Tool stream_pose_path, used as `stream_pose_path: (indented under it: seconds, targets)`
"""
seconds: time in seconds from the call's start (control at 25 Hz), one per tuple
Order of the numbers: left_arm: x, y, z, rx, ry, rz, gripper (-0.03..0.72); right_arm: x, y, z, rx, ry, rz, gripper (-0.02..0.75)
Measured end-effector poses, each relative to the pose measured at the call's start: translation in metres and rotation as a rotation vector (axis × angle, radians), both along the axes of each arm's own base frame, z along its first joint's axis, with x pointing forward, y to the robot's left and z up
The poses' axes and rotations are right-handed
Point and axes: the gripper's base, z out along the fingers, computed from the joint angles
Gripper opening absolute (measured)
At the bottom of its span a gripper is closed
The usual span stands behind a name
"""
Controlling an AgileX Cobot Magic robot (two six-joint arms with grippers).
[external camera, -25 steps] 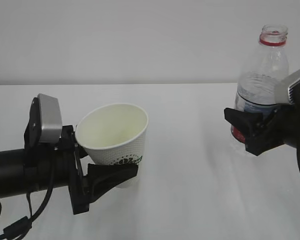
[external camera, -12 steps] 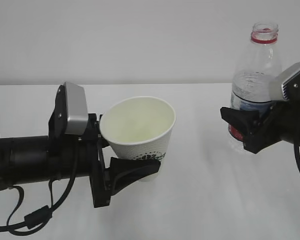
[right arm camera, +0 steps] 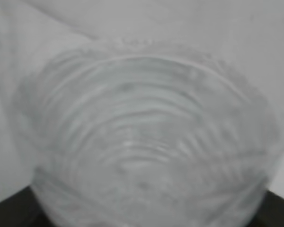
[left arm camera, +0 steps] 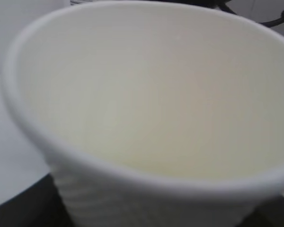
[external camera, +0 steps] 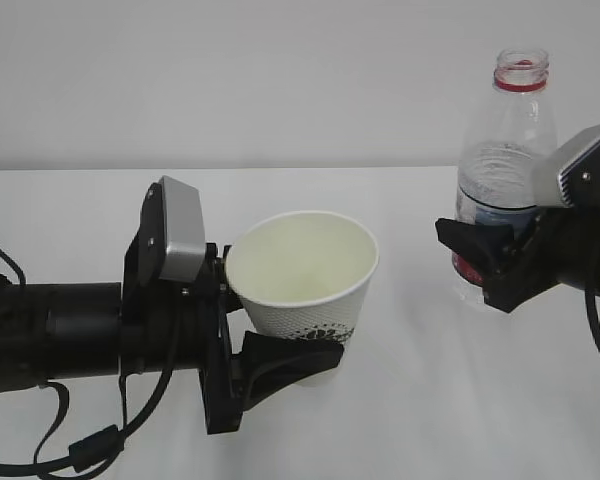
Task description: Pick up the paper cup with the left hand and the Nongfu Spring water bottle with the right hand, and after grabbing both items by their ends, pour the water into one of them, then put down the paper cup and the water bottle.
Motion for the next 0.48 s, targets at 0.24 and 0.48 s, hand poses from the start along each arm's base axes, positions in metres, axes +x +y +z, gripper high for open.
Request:
stream_pose_path:
  seconds: [0.24, 0.48]
  targets:
    - [-0.008, -0.007, 0.0, 0.002, 0.001, -0.036, 0.538, 0.002, 0.02, 0.006, -0.062, -0.023, 0.074, 0.514]
    - [-0.009, -0.008, 0.0, 0.002, 0.003, -0.04, 0.538, 0.008, 0.025, 0.015, -0.103, -0.074, 0.127, 0.514]
